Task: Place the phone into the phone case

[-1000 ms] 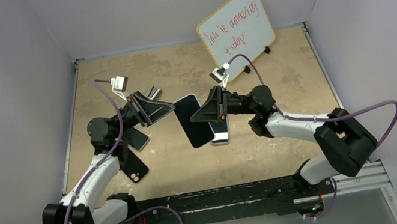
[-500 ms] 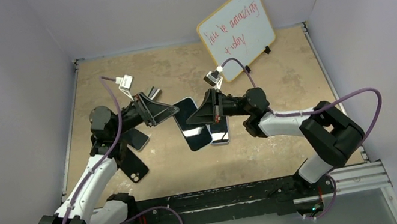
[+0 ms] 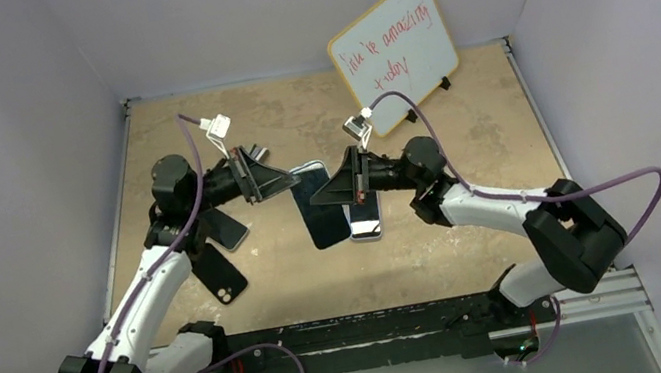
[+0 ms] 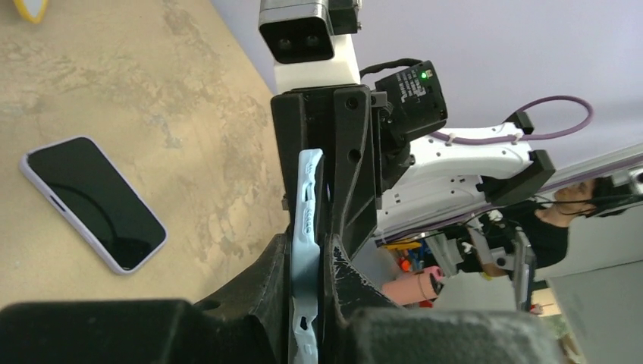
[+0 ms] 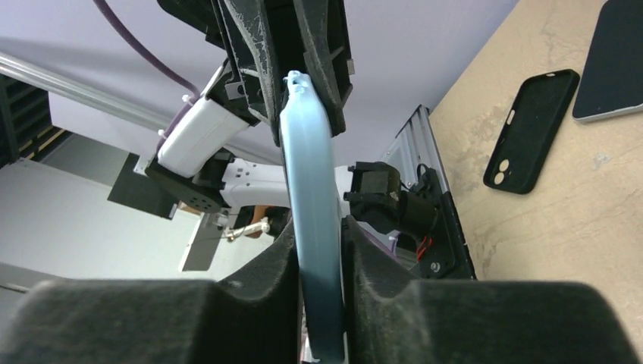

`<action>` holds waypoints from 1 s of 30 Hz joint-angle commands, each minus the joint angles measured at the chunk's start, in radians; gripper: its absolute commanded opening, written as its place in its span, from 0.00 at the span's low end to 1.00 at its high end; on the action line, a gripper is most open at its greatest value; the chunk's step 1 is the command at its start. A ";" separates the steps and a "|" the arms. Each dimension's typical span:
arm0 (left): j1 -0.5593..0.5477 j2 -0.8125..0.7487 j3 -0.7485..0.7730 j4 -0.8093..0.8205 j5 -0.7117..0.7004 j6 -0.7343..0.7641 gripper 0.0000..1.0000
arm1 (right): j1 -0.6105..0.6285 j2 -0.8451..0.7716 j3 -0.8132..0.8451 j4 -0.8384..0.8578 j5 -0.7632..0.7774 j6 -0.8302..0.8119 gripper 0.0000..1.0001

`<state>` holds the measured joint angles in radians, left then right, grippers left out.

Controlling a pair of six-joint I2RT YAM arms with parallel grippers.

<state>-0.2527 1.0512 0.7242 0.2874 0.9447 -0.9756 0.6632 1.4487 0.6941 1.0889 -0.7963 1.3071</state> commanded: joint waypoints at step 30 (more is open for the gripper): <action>-0.123 -0.035 -0.235 0.312 0.030 -0.145 0.29 | 0.006 -0.103 0.007 0.030 0.328 -0.045 0.08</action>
<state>-0.3557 1.0073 0.5087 0.5400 0.9897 -1.1263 0.6731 1.3365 0.6945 0.9798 -0.5411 1.2419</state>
